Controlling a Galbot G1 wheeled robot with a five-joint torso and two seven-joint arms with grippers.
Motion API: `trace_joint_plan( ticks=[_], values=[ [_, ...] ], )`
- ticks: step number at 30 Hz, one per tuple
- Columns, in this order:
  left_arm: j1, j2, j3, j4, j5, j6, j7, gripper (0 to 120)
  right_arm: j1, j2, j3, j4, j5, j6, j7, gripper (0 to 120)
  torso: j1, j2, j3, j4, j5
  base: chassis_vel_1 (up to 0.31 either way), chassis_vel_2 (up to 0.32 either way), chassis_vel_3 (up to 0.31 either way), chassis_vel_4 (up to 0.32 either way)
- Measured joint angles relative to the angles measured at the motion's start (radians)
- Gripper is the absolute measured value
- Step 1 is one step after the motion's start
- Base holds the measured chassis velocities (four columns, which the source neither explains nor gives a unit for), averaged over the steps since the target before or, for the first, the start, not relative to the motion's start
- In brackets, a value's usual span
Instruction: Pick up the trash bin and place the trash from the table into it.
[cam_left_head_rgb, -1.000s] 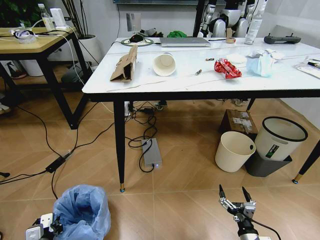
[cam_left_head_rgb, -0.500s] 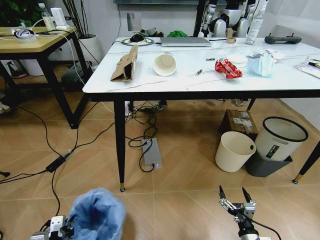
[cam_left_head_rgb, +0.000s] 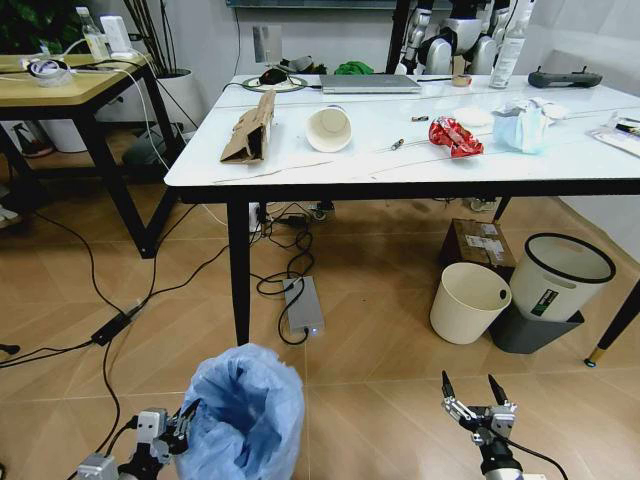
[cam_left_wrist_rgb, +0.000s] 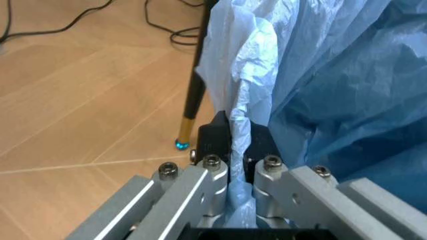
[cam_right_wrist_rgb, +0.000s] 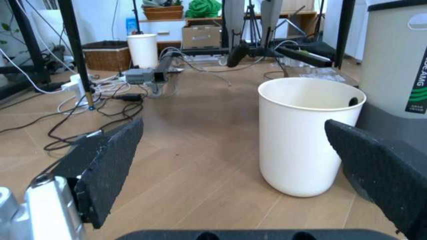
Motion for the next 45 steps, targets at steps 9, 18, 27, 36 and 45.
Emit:
trace_joint_plan(
  ticks=[9, 18, 27, 36, 45],
  values=[
    [0.021, 0.037, 0.049, -0.059, -0.108, 0.061, -0.082, 0, -0.001, 0.003, 0.001, -0.004, -0.009, -0.003, 0.002, 100, 0.0, 0.0, 0.0, 0.0001, 0.0, 0.0, 0.0, 0.0, 0.0],
    [0.036, 0.051, 0.071, -0.139, -0.125, 0.08, -0.115, 0, -0.001, 0.001, 0.003, -0.017, -0.016, -0.003, 0.003, 100, 0.003, 0.006, 0.003, 0.0001, 0.0, 0.0, 0.0, 0.0, 0.0],
    [0.034, 0.048, 0.063, -0.158, -0.119, 0.084, -0.115, 0, -0.003, 0.002, 0.003, -0.013, -0.018, -0.003, 0.004, 100, 0.012, 0.045, 0.033, 0.0, 0.0, 0.0, 0.0, 0.0, 0.0],
    [0.031, 0.035, 0.068, -0.146, -0.103, 0.084, -0.11, 0, -0.009, 0.003, 0.002, 0.007, -0.018, -0.007, 0.004, 100, 0.023, 0.084, 0.062, 0.0001, 0.0, 0.0, 0.0, 0.0, 0.0],
    [0.028, 0.027, 0.082, -0.135, -0.09, 0.084, -0.108, 0, -0.011, 0.005, 0.002, 0.011, -0.018, -0.007, 0.004, 100, 0.035, 0.125, 0.09, 0.0, 0.0, 0.0, 0.0, 0.0, 0.0]
  ],
)
